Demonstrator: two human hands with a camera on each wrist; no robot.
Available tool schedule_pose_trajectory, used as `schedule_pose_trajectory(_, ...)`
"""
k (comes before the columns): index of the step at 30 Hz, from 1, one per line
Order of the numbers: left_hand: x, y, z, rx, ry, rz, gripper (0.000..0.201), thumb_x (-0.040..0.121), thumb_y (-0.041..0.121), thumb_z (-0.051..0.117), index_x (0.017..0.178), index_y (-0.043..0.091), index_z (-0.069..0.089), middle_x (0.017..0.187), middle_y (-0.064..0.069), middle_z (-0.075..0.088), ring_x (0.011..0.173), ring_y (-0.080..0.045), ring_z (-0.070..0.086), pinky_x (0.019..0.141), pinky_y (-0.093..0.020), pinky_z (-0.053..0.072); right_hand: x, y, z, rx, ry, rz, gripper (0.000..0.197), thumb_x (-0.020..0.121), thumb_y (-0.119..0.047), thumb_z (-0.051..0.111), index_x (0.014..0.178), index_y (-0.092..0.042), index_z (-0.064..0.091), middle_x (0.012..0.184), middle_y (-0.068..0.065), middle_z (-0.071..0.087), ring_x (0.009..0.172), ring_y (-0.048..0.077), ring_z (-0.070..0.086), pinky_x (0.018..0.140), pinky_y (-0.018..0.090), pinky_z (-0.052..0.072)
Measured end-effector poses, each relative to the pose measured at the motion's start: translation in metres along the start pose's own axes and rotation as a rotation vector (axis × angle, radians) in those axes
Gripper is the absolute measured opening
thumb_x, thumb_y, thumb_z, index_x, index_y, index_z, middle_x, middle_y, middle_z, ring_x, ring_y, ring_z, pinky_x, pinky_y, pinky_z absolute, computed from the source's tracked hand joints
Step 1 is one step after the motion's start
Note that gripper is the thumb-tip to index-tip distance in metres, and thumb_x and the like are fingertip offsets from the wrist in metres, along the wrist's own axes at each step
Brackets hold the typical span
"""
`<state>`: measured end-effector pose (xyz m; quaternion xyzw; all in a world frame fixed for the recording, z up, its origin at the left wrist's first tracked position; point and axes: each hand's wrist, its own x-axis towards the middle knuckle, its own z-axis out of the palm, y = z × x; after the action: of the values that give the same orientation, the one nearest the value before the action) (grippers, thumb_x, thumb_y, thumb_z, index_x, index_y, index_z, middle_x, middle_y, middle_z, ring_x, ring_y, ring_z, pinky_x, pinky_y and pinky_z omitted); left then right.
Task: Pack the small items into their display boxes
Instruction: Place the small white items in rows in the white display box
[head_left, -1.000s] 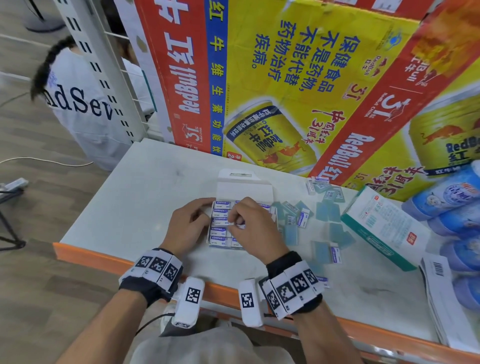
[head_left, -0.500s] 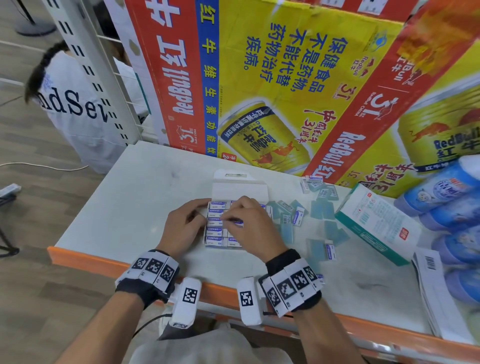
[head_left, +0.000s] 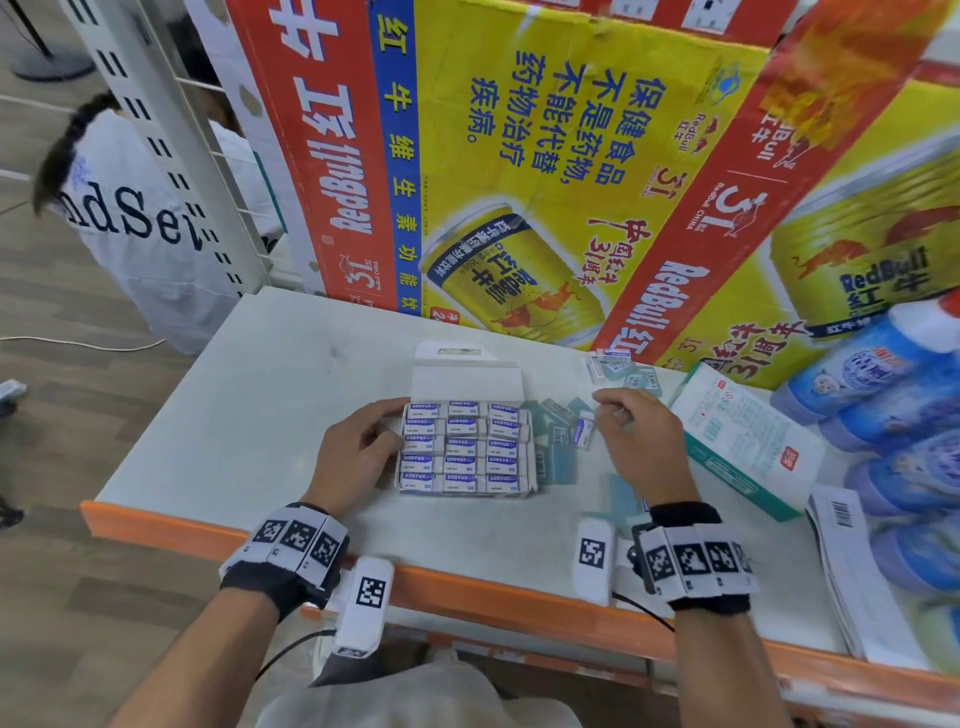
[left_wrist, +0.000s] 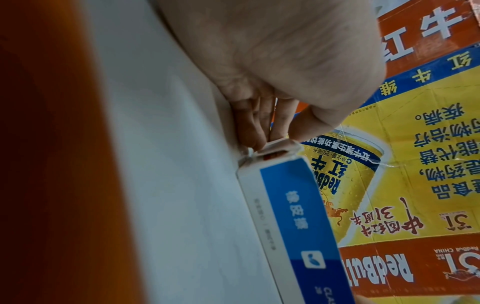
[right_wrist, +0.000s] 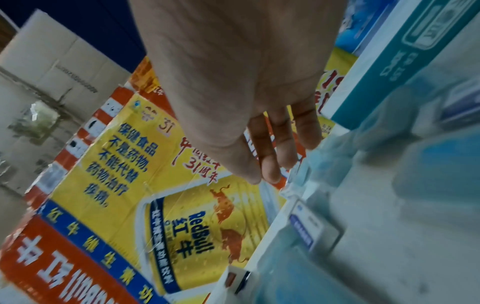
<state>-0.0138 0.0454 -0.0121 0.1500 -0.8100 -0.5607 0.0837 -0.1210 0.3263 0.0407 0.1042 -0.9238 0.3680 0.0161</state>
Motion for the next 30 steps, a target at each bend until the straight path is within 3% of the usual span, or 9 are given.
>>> schedule_pose_trajectory(4,-0.001,0.000,0.000,-0.005,0.003,-0.006,0.040,0.071,0.021,0.047,0.104,0.035,0.065,0.078,-0.002,0.071,0.065,-0.012,0.062,0.052,-0.009,0.046,0.005,0.011,-0.004,-0.084,-0.054,0.063,0.029,0.089,-0.009,0.052,0.115,-0.010,0.062,0.113,0.010,0.060,0.091,0.018,0.055,0.082,0.022,0.037)
schedule_pose_trajectory(8,-0.001,-0.001,0.001,-0.004,0.007,-0.037,0.042,0.070,0.023,0.047,0.106,0.030,0.066,0.079,0.000,0.071,0.071,-0.013,0.064,0.058,-0.017,0.049,0.009,0.011,0.003,-0.119,-0.140,0.040,0.034,0.086,-0.008,0.057,0.120,-0.012,0.061,0.118,0.007,0.057,0.099,0.019,0.053,0.088,0.025,0.038)
schedule_pose_trajectory(11,-0.001,-0.001,0.001,0.002,0.007,-0.046,0.041,0.070,0.023,0.047,0.105,0.033,0.065,0.082,0.001,0.071,0.077,-0.014,0.065,0.063,-0.017,0.049,0.008,0.012,0.010,-0.130,-0.211,0.060,0.043,0.080,-0.006,0.065,0.121,-0.016,0.061,0.105,0.003,0.050,0.091,0.013,0.047,0.085,0.021,0.036)
schedule_pose_trajectory(16,-0.002,0.000,0.001,0.002,0.013,-0.056,0.041,0.070,0.024,0.047,0.105,0.032,0.066,0.084,0.000,0.072,0.081,-0.016,0.066,0.070,-0.026,0.052,0.008,0.014,0.011,-0.108,-0.173,0.100,0.038,0.074,-0.006,0.072,0.110,-0.015,0.065,0.098,0.000,0.045,0.089,0.016,0.051,0.084,0.025,0.043)
schedule_pose_trajectory(19,-0.001,0.000,0.001,-0.012,0.008,-0.068,0.041,0.070,0.024,0.047,0.106,0.030,0.067,0.083,-0.001,0.072,0.079,-0.019,0.067,0.068,-0.035,0.055,0.007,0.014,0.012,-0.088,-0.157,0.104,0.030,0.071,-0.007,0.074,0.094,-0.017,0.059,0.092,-0.003,0.049,0.081,0.012,0.051,0.065,0.018,0.039)
schedule_pose_trajectory(21,-0.002,0.000,0.001,-0.018,0.008,-0.066,0.041,0.070,0.024,0.047,0.105,0.031,0.067,0.082,0.000,0.071,0.078,-0.017,0.067,0.065,-0.031,0.055,0.005,0.015,0.013,-0.036,-0.144,0.134,0.028,0.072,-0.006,0.074,0.087,-0.019,0.054,0.081,-0.007,0.052,0.070,0.007,0.049,0.059,0.017,0.036)
schedule_pose_trajectory(24,-0.002,0.001,0.001,-0.013,0.008,-0.055,0.041,0.070,0.024,0.047,0.105,0.032,0.066,0.082,0.003,0.071,0.077,-0.011,0.065,0.062,-0.018,0.051,0.002,0.016,0.013,0.065,-0.089,0.149,0.022,0.075,-0.004,0.069,0.083,-0.019,0.055,0.073,-0.009,0.052,0.060,0.004,0.048,0.059,0.019,0.039)
schedule_pose_trajectory(28,-0.002,0.003,0.001,-0.002,0.010,-0.061,0.044,0.069,0.024,0.046,0.108,0.027,0.067,0.083,0.003,0.071,0.079,-0.011,0.065,0.063,-0.013,0.048,-0.003,0.004,0.007,0.163,-0.039,0.016,0.024,0.082,-0.008,0.062,0.097,-0.026,0.060,0.076,-0.014,0.053,0.065,-0.010,0.053,0.060,0.004,0.040)
schedule_pose_trajectory(30,-0.002,0.003,0.001,-0.001,0.016,-0.064,0.044,0.069,0.024,0.047,0.109,0.027,0.067,0.084,0.003,0.072,0.080,-0.013,0.066,0.067,-0.020,0.051,-0.004,-0.007,0.006,0.192,-0.081,-0.020,0.025,0.083,-0.007,0.062,0.096,-0.028,0.063,0.081,-0.017,0.057,0.071,-0.010,0.054,0.063,0.001,0.040)
